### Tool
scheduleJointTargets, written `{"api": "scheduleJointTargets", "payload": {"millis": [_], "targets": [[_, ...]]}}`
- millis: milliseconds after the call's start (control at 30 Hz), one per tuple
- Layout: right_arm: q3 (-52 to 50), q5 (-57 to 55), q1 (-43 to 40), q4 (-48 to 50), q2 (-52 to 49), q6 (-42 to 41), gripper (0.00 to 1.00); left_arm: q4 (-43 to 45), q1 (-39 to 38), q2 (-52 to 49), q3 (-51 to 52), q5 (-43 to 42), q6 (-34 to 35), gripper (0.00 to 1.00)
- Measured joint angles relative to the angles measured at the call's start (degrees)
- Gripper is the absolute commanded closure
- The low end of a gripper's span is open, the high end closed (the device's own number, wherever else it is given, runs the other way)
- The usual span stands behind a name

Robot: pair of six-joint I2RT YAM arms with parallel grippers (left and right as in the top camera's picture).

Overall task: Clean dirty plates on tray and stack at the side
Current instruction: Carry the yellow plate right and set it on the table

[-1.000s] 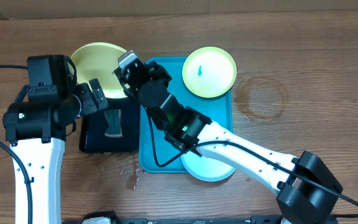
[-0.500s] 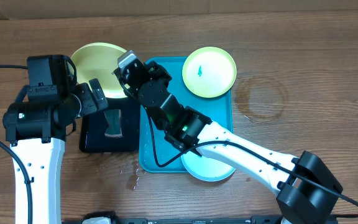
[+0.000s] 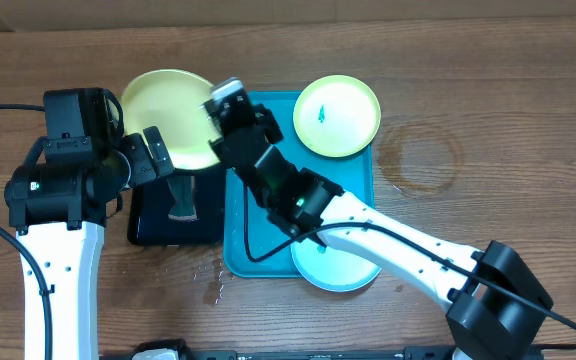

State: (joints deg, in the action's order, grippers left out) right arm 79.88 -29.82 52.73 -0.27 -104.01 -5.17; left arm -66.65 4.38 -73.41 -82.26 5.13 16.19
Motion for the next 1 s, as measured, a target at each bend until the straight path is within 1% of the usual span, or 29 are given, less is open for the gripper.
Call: {"api": "scheduleJointTargets", "payload": {"millis": [67,167,300,400,600,867,1000], "targets": [[0.0,1.1,-1.2,-5.3,0.0,-7.7,0.96,0.0,0.0,0.0,0.0,0.0,0.0,0.0],[0.0,4.4,-3.3,-10.3,0.0,-17.1,0.96,0.0,0.0,0.0,0.0,0.0,0.0,0.0],[0.0,11.4,-6.8,-13.0,0.0,-25.9,0.96,0.0,0.0,0.0,0.0,0.0,0.0,0.0],[0.0,17.1,-10.0,-13.6,0.0,-29.0,0.96,0.0,0.0,0.0,0.0,0.0,0.0,0.0],[0.1,29.9,-20.0,-19.6,0.0,-33.3,0.96,0.0,0.0,0.0,0.0,0.0,0.0,0.0],[0.1,46.5,-37.9,-26.8,0.0,-35.1,0.96,0.0,0.0,0.0,0.0,0.0,0.0,0.0],[0.1,49.6,-44.8,-33.0,0.0,-35.1,0.96,0.0,0.0,0.0,0.0,0.0,0.0,0.0]]}}
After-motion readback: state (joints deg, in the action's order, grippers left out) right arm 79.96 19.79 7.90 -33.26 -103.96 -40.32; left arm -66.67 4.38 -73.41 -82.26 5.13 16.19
